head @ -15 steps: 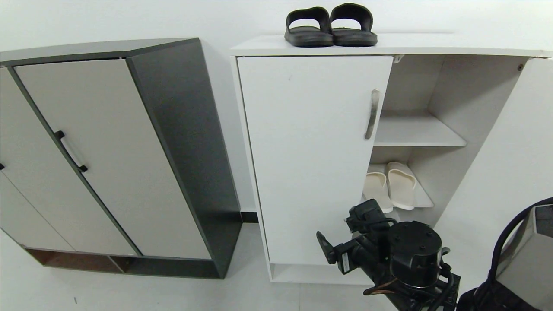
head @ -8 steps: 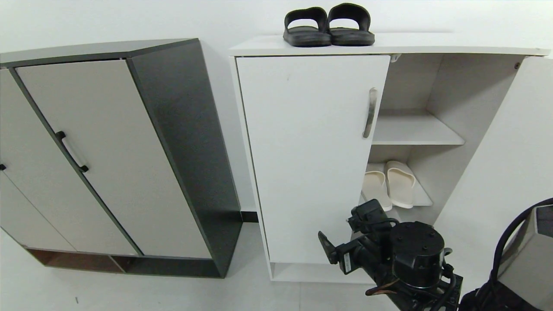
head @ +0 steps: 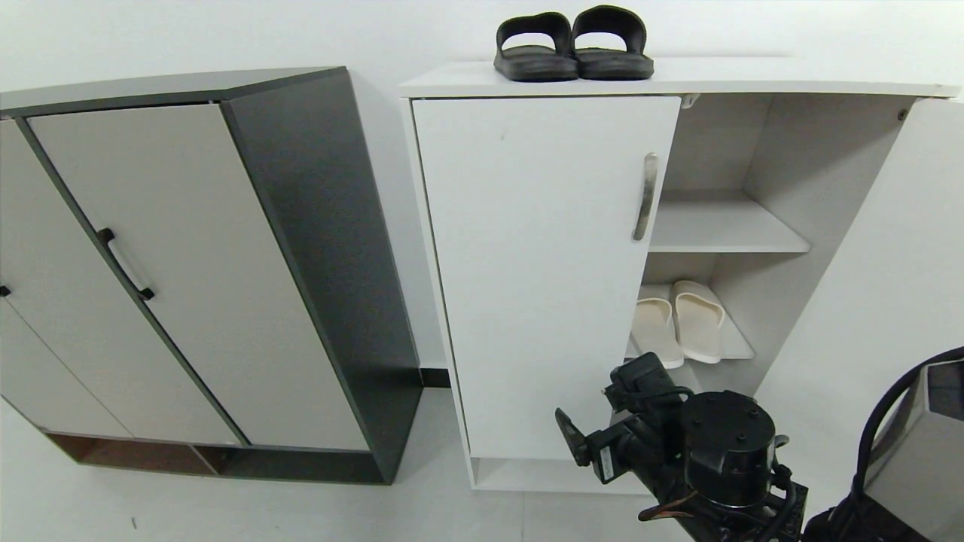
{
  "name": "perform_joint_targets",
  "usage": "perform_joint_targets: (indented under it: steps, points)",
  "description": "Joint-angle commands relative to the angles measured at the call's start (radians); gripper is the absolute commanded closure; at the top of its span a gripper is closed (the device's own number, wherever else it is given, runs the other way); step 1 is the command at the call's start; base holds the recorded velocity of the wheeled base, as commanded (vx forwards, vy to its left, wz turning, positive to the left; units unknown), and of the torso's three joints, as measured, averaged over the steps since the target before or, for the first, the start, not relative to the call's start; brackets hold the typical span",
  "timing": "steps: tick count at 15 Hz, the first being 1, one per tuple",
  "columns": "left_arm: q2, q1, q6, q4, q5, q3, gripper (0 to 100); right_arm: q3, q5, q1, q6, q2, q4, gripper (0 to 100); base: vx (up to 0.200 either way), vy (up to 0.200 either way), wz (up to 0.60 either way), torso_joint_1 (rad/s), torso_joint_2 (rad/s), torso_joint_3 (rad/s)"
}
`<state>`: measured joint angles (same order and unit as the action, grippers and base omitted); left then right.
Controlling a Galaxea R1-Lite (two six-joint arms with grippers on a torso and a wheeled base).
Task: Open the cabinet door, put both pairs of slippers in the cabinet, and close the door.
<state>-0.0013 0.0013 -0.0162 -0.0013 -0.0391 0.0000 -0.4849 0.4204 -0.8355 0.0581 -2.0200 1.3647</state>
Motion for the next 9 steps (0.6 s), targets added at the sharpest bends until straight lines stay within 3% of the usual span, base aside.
perform_joint_targets:
  steps: [1,5,9]
  points:
    - [0.001,0.0,-0.001,0.0,-0.001,0.0,100,0.0,0.001,0.0,0.002,-0.009,0.001,0,0.0,0.0,0.0,0.0,0.0,0.0]
    - [0.001,0.0,-0.001,0.0,-0.002,0.0,100,0.009,0.003,0.0,0.003,-0.009,0.001,0,0.0,0.0,0.0,0.002,-0.05,-0.048]
    - [0.001,0.0,-0.001,0.0,-0.002,0.0,100,0.015,0.003,0.0,0.008,-0.009,0.001,0,0.0,0.0,0.0,0.03,-0.28,-0.339]
